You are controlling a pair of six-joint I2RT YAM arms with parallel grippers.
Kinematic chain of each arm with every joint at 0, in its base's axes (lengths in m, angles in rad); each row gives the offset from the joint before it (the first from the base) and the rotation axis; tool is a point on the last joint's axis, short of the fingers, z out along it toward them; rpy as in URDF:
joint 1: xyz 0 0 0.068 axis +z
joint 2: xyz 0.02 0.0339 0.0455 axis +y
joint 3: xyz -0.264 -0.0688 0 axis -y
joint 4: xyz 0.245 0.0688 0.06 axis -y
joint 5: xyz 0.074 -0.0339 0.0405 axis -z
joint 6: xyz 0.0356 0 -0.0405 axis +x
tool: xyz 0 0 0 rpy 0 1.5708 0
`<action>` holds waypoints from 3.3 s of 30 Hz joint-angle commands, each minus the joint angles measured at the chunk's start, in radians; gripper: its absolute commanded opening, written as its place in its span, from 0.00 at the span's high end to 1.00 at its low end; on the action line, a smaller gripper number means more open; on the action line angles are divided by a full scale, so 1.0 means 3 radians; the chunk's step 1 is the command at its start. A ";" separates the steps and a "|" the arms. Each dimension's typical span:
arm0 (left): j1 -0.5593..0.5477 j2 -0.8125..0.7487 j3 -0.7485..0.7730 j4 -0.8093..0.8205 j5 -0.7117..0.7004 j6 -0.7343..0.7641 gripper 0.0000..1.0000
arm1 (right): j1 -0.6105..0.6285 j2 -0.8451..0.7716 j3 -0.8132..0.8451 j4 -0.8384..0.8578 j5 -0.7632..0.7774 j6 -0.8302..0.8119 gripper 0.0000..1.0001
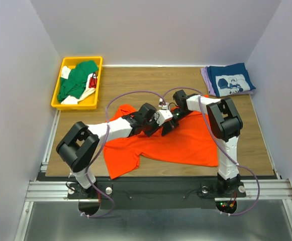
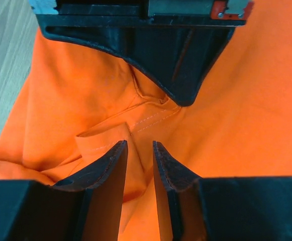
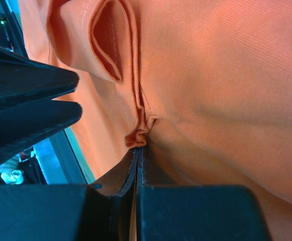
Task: Fold and stack the t-shirts
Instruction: Flatten the tshirt out
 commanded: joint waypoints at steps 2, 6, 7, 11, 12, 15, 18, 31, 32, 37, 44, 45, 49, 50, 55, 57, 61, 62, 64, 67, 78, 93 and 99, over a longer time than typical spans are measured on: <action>-0.0038 0.0096 0.0243 0.0085 -0.0117 -0.0054 0.62 | -0.0032 0.0004 0.0017 0.0080 -0.0062 0.0001 0.99; -0.0033 0.0239 0.0304 0.0075 -0.0219 -0.0084 0.62 | -0.0042 0.0004 0.0006 0.0075 -0.0062 -0.0004 0.99; -0.0033 0.0290 0.0325 0.0069 -0.0219 -0.0089 0.62 | -0.0037 0.0004 0.0006 0.0080 -0.0067 -0.0004 0.99; -0.0027 0.0398 0.0366 0.0054 -0.0229 -0.0094 0.64 | -0.0042 0.0009 0.0011 0.0080 -0.0072 -0.0004 1.00; -0.0022 0.0403 0.0361 0.0054 -0.0224 -0.0089 0.65 | -0.0042 0.0009 0.0011 0.0080 -0.0067 0.0001 0.99; 0.0013 0.0403 0.0340 0.0054 -0.0280 -0.0100 0.71 | -0.0042 0.0004 0.0006 0.0080 -0.0062 -0.0009 0.99; 0.0126 0.0368 0.0335 -0.0007 -0.0306 -0.0100 0.75 | -0.0042 0.0004 -0.0019 0.0080 -0.0057 -0.0019 0.99; 0.0428 0.0036 0.0351 -0.0079 0.0102 0.0018 1.00 | -0.0098 -0.0164 0.0185 0.0065 0.0397 -0.0014 0.65; 0.0443 0.0005 0.0356 -0.0094 0.0133 0.0023 1.00 | -0.0180 -0.0332 0.0211 0.0065 0.0479 -0.0055 0.58; 0.0703 -0.0200 0.0447 -0.0165 0.0282 0.0171 1.00 | -0.0522 -0.0819 0.0247 0.0044 0.1259 -0.0437 0.30; 0.0939 -0.0210 0.0693 -0.0309 0.0420 0.0340 1.00 | -0.0937 -0.0968 0.0093 0.0044 0.2162 -0.1179 0.30; 0.0959 -0.0205 0.0708 -0.0309 0.0430 0.0355 1.00 | -0.1013 -0.0952 0.0083 0.0044 0.2213 -0.1317 0.31; 0.1041 -0.0175 0.0821 -0.0304 0.0471 0.0386 1.00 | -0.1203 -0.0794 0.0175 0.0080 0.2392 -0.1558 0.43; 0.1062 -0.0169 0.0846 -0.0299 0.0486 0.0396 1.00 | -0.1269 -0.0718 0.0216 0.0120 0.2418 -0.1568 0.44; 0.1184 -0.0103 0.1020 -0.0304 0.0497 0.0458 1.00 | -0.1438 -0.0426 0.0670 0.0213 0.2423 -0.1390 0.48; 0.1215 -0.0083 0.1061 -0.0304 0.0507 0.0493 1.00 | -0.1459 -0.0253 0.0957 0.0238 0.2413 -0.1288 0.49; 0.1251 -0.0021 0.1148 -0.0309 0.0512 0.0545 1.00 | -0.1469 0.0084 0.1422 0.0279 0.2403 -0.1139 0.54; 0.1256 -0.0001 0.1179 -0.0309 0.0522 0.0545 1.00 | -0.1469 0.0147 0.1478 0.0279 0.2413 -0.1124 0.55; 0.1276 0.0025 0.1214 -0.0309 0.0537 0.0560 1.00 | -0.1469 0.0294 0.1626 0.0310 0.2398 -0.1123 0.56; 0.1307 0.0050 0.1245 -0.0309 0.0543 0.0570 1.00 | -0.1474 0.0413 0.1739 0.0310 0.2387 -0.1144 0.56; 0.1445 0.0112 0.1286 -0.0299 0.0589 0.0555 1.00 | -0.1499 0.0592 0.1668 0.0305 0.2188 -0.1068 0.53; 0.1609 0.0296 0.1516 -0.0314 0.0609 0.0422 1.00 | -0.1679 0.0587 0.1617 0.0141 0.1789 -0.0893 0.78; 0.1864 0.0424 0.1797 -0.0314 0.0640 0.0315 1.00 | -0.1750 0.0404 0.1734 0.0131 0.1799 -0.0827 0.99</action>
